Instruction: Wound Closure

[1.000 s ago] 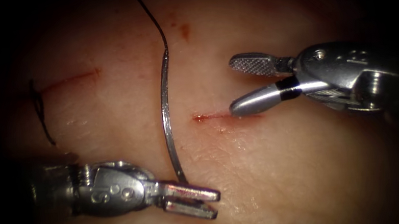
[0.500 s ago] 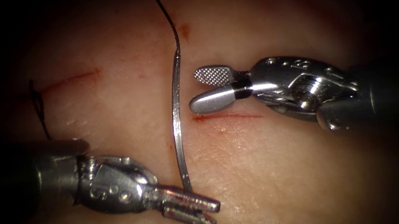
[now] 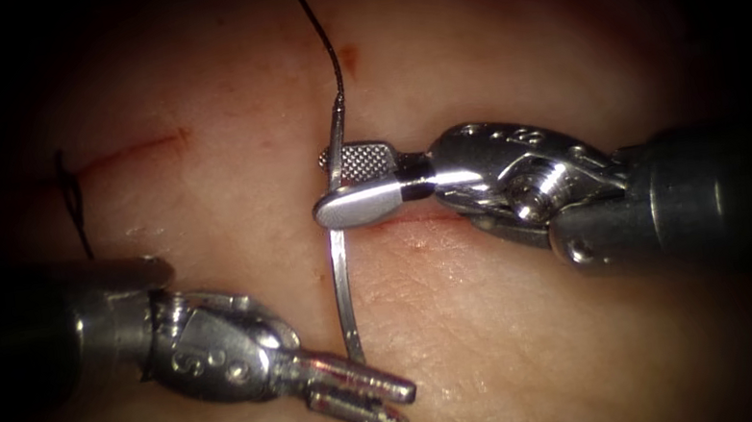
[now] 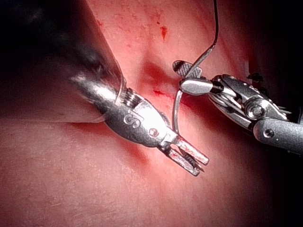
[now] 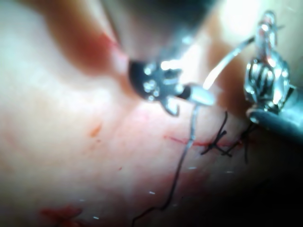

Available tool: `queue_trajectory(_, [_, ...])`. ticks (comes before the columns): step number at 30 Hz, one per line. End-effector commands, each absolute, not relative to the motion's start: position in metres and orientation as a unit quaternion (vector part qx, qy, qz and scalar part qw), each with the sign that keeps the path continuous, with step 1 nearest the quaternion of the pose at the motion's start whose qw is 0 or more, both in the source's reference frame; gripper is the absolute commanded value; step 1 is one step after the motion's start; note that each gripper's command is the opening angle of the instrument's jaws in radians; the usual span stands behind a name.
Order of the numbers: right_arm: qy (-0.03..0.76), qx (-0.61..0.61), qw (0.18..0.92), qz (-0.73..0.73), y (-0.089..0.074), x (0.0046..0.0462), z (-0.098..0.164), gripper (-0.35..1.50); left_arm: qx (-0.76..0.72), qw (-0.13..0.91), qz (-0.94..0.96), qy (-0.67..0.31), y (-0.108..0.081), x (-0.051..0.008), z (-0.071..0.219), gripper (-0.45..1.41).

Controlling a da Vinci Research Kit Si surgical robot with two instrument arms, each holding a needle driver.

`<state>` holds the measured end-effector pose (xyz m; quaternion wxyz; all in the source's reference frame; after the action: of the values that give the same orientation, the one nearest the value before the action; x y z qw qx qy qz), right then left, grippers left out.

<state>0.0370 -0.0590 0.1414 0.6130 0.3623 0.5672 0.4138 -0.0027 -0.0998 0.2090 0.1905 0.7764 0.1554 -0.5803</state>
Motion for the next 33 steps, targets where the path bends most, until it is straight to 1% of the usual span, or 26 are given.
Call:
queue_trajectory(1, [0.568,0.362,0.613,0.413,-0.0593,0.0379,0.1419,0.51,0.777,0.19,-0.58,0.156,-0.1004,-0.0033,0.2096,-0.45])
queue_trajectory(5, [0.572,0.364,0.607,0.415,-0.0592,0.038,0.1419,0.43,0.777,0.191,-0.579,0.157,-0.1005,-0.0035,0.2095,-0.45])
queue_trajectory(12, [0.571,0.365,0.606,0.416,-0.0594,0.0382,0.142,0.17,0.777,0.191,-0.579,0.157,-0.1005,-0.0037,0.2094,-0.45])
queue_trajectory(17, [0.577,0.378,0.591,0.418,-0.0597,0.0383,0.1416,0.04,0.777,0.191,-0.58,0.155,-0.1004,-0.0038,0.2095,-0.45])
queue_trajectory(19, [0.577,0.383,0.591,0.413,-0.0598,0.0383,0.1414,-0.35,0.777,0.19,-0.58,0.155,-0.1004,-0.0037,0.2096,-0.45])
queue_trajectory(26, [0.576,0.393,0.592,0.404,-0.0599,0.0378,0.1413,-0.35,0.775,0.187,-0.585,0.151,-0.1003,-0.0037,0.2095,-0.45])
queue_trajectory(28, [0.576,0.392,0.592,0.406,-0.0597,0.0377,0.1412,-0.35,0.768,0.161,-0.598,0.163,-0.1,-0.0036,0.2095,-0.43])
queue_trajectory(29, [0.579,0.386,0.595,0.402,-0.0595,0.0376,0.1412,-0.35,0.761,0.136,-0.607,0.183,-0.0998,-0.0036,0.2094,0.1])
queue_trajectory(30, [0.585,0.375,0.6,0.396,-0.0593,0.0374,0.1411,-0.35,0.756,0.118,-0.612,0.199,-0.0997,-0.0035,0.2093,0.42])
queue_trajectory(31, [0.594,0.356,0.61,0.385,-0.059,0.0371,0.1409,-0.35,0.746,0.081,-0.621,0.226,-0.0993,-0.0034,0.2091,0.91])
queue_trajectory(33, [0.606,0.331,0.622,0.368,-0.0585,0.0366,0.1408,-0.35,0.738,0.057,-0.63,0.233,-0.0991,-0.0033,0.209,1.2])
